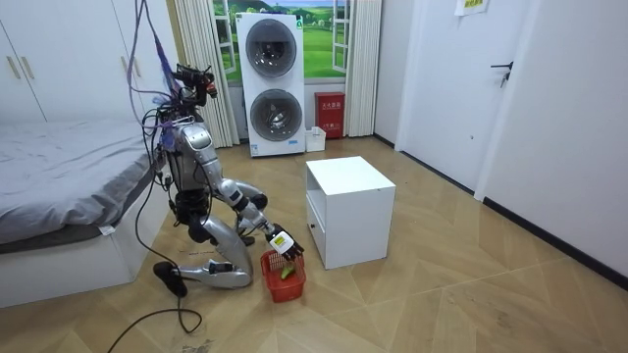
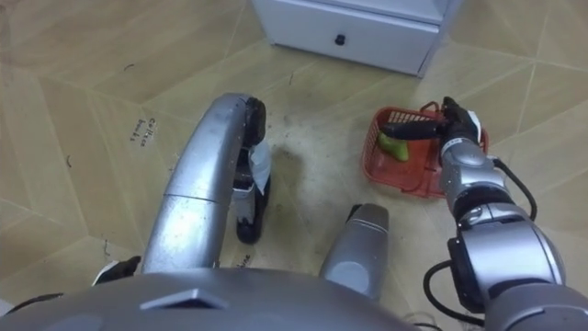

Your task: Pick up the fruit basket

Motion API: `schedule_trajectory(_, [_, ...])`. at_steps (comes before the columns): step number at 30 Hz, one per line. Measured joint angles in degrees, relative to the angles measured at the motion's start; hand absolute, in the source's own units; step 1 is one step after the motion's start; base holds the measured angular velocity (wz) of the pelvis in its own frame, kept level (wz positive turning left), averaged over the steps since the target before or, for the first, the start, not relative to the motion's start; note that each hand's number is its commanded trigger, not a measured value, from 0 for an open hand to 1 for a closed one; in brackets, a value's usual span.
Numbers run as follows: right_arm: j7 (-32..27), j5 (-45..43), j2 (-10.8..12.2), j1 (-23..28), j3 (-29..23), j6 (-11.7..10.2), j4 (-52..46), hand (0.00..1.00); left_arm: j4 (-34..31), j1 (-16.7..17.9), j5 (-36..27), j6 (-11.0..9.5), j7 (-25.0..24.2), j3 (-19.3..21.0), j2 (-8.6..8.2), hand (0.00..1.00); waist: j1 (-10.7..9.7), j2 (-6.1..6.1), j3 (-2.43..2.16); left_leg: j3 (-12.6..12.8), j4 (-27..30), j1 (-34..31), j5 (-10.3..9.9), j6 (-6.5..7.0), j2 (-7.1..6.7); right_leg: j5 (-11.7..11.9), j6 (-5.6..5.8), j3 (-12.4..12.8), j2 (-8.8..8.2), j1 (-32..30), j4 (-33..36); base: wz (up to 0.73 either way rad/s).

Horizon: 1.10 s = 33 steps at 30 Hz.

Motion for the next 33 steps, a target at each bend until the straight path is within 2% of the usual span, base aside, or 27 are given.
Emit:
schedule_trajectory(8, [-0.60,0.29,-0.13,0.07,0.13,-0.19,0.14,0.00,-0.08,0.34,-1.10,-0.01,0.07,-1.75,-0.04,0.00,-0.05,-0.02,0.02,-0.03,0.08,-0.23,0.00,0.00,-0.09,0.00,0.01,0.00,-0.03,-0.01,0.00,0.00])
schedule_trajectory(13, [-1.03,2.10,-0.11,0.47,2.20,-0.70,0.75,0.00,-0.70,1.15,-2.36,0.01,0.06,-2.91,-0.13,0.00,-0.07,0.12,0.01,-0.11,0.24,-0.07,0.00,0.00,-0.11,-0.01,0.01,-0.15,-0.01,0.61,-0.04,0.01])
schedule_trajectory(18, [-1.04,2.60,-0.13,0.98,2.41,-0.68,0.82,0.00,-2.02,1.22,-2.39,0.01,0.15,-5.17,-0.19,0.00,0.02,0.89,0.18,-0.15,0.22,-0.02,-0.03,0.03,-0.09,0.00,0.02,-0.47,-0.05,0.56,-0.01,0.01])
schedule_trajectory(21, [-1.06,3.14,-0.20,0.98,2.56,-0.86,1.33,0.00,-3.19,1.07,-2.39,-0.09,0.38,-5.64,-0.33,0.00,-0.05,1.90,-0.03,-0.13,0.23,-0.02,-0.02,0.01,-0.01,-0.01,0.01,-0.39,-0.03,0.45,-0.02,0.00])
schedule_trajectory(25, [-1.24,4.57,-0.24,0.96,3.29,-1.01,1.68,0.00,-4.24,1.10,-2.38,0.00,0.33,-5.66,-0.33,0.00,-0.04,2.32,-0.29,-0.13,0.18,0.06,0.01,-0.01,-0.05,-0.01,0.02,-0.26,0.02,0.48,-0.02,-0.01])
schedule_trajectory(26, [-1.38,4.57,-0.26,0.96,3.40,-1.03,1.70,0.00,-4.56,1.11,-2.38,0.03,0.25,-5.66,-0.33,0.00,-0.02,2.22,-0.23,-0.14,0.20,0.11,0.01,-0.01,-0.08,-0.01,0.02,-0.27,0.03,0.75,-0.02,0.00])
schedule_trajectory(27, [-1.55,4.57,-0.25,0.96,3.40,-1.02,1.76,0.49,-4.98,1.12,-2.37,0.10,0.16,-5.65,-0.33,0.00,0.02,2.20,-0.22,-0.15,0.23,0.11,0.01,-0.01,-0.08,-0.01,0.02,-0.29,0.04,0.78,-0.02,0.00])
schedule_trajectory(28, [-1.56,4.59,-0.25,0.96,3.40,-1.00,1.85,0.87,-5.19,1.11,-2.37,0.11,0.09,-5.68,-0.33,0.00,0.06,2.21,-0.22,-0.15,0.24,0.11,0.01,-0.01,-0.08,-0.01,0.02,-0.34,0.04,0.77,-0.01,0.00])
schedule_trajectory(29, [-1.54,4.60,-0.23,0.95,3.48,-0.89,2.17,1.00,-5.62,1.09,-2.37,0.13,0.03,-5.77,-0.33,0.00,0.11,2.22,-0.23,-0.16,0.30,0.17,0.01,-0.01,-0.08,-0.01,0.03,-0.38,0.03,0.73,-0.01,0.00])
schedule_trajectory(33, [-1.53,4.55,-0.22,0.95,3.95,-0.74,3.41,1.00,-5.83,0.82,-2.35,0.23,-0.08,-6.61,-0.38,0.00,0.48,1.79,0.03,-0.20,0.43,0.21,0.00,-0.01,-0.10,-0.02,0.04,-0.49,0.03,0.87,0.03,0.00])
